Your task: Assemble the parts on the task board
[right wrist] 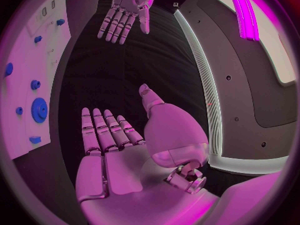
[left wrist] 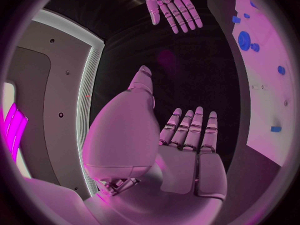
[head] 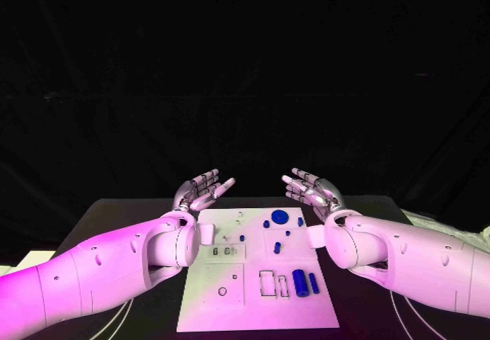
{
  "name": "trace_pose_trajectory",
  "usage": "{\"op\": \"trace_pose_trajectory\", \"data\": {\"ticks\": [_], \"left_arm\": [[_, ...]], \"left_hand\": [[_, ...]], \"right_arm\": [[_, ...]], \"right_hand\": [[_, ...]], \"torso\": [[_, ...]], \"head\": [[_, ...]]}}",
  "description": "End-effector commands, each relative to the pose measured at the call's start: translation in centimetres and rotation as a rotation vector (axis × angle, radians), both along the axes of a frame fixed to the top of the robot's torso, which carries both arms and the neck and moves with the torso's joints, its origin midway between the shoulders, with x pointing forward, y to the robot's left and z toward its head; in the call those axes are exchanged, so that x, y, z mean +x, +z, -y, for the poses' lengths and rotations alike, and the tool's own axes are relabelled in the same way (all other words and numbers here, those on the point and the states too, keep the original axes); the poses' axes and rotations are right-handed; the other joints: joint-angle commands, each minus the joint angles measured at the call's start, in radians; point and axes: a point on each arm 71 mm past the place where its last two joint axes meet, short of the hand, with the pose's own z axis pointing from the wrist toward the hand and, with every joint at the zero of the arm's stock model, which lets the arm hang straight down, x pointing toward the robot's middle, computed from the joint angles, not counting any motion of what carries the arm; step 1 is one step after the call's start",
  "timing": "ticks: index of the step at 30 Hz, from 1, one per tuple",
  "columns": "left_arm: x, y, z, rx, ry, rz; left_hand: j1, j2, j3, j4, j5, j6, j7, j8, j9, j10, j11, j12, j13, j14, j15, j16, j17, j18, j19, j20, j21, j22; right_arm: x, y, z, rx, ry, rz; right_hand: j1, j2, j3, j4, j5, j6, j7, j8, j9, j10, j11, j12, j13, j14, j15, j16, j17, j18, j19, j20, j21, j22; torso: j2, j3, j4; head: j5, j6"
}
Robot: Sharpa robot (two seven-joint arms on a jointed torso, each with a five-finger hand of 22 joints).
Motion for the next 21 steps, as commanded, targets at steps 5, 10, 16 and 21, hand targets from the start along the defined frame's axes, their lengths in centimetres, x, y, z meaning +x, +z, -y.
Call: {"op": "trace_pose_trajectory", "data": {"ticks": [5, 10, 16, 21], "left_arm": [[0.1, 0.0, 0.7, -0.052, -0.077, -0.016], [0.1, 0.0, 0.7, -0.052, -0.077, -0.016], [-0.2, 0.2, -1.0, -0.063, -0.070, 0.000], [-0.6, 0.6, -1.2, -0.072, -0.086, 0.001]], "left_hand": [[0.058, 0.034, 0.028, 0.011, 0.005, 0.112, 0.086, 0.014, 0.009, 0.141, 0.032, 0.014, 0.009, 0.238, 0.026, 0.043, 0.021, 0.040, 0.275, 0.012, 0.061, 0.031], [0.070, 0.092, 0.053, -0.006, -0.002, 0.314, 0.083, 0.047, 0.024, 0.412, 0.029, 0.054, 0.026, 0.395, 0.005, 0.104, 0.039, 0.062, 0.470, 0.003, 0.141, 0.060], [0.065, 0.124, 0.042, -0.037, -0.002, 0.424, 0.073, 0.067, 0.026, 0.514, 0.002, 0.086, 0.025, 0.502, -0.028, 0.129, 0.057, 0.066, 0.584, -0.025, 0.174, 0.069], [0.056, 0.141, 0.030, -0.057, -0.002, 0.463, 0.062, 0.073, 0.026, 0.557, -0.011, 0.096, 0.025, 0.553, -0.045, 0.132, 0.075, 0.066, 0.639, -0.042, 0.185, 0.071]], "right_arm": [[0.4, -0.2, -1.4, -0.022, 0.295, -0.034], [0.6, -0.3, -1.5, -0.033, 0.336, -0.042], [1.5, 1.5, 1.5, -0.295, 0.223, 0.181], [1.5, 2.5, 1.7, -0.428, 0.243, 0.286]], "right_hand": [[0.139, 0.006, 0.025, -0.096, 0.005, 0.253, 0.118, 0.029, 0.021, 0.348, -0.021, 0.039, 0.022, 0.375, -0.031, 0.045, 0.023, 0.065, 0.295, 0.006, 0.073, 0.033], [0.168, 0.008, 0.052, -0.142, 0.013, 0.493, 0.087, 0.049, 0.031, 0.500, -0.056, 0.058, 0.019, 0.521, -0.073, 0.071, 0.021, 0.092, 0.396, -0.004, 0.115, 0.039], [0.160, 0.002, 0.076, -0.171, 0.010, 0.562, 0.078, 0.039, 0.031, 0.550, -0.072, 0.046, 0.020, 0.592, -0.092, 0.073, 0.023, 0.094, 0.448, -0.024, 0.134, 0.037], [0.160, -0.012, 0.089, -0.193, 0.014, 0.565, 0.084, 0.030, 0.029, 0.557, -0.072, 0.033, 0.020, 0.640, -0.105, 0.075, 0.025, 0.094, 0.502, -0.043, 0.160, 0.042]], "torso": [[0.000, -0.0001, 0.0000], [0.000, -0.0001, 0.0000], [0.036, -0.0027, 0.0297], [0.050, -0.0049, 0.0379]], "head": [[0.000, 0.000], [0.000, 0.000], [-0.034, 0.007], [-0.041, 0.009]]}}
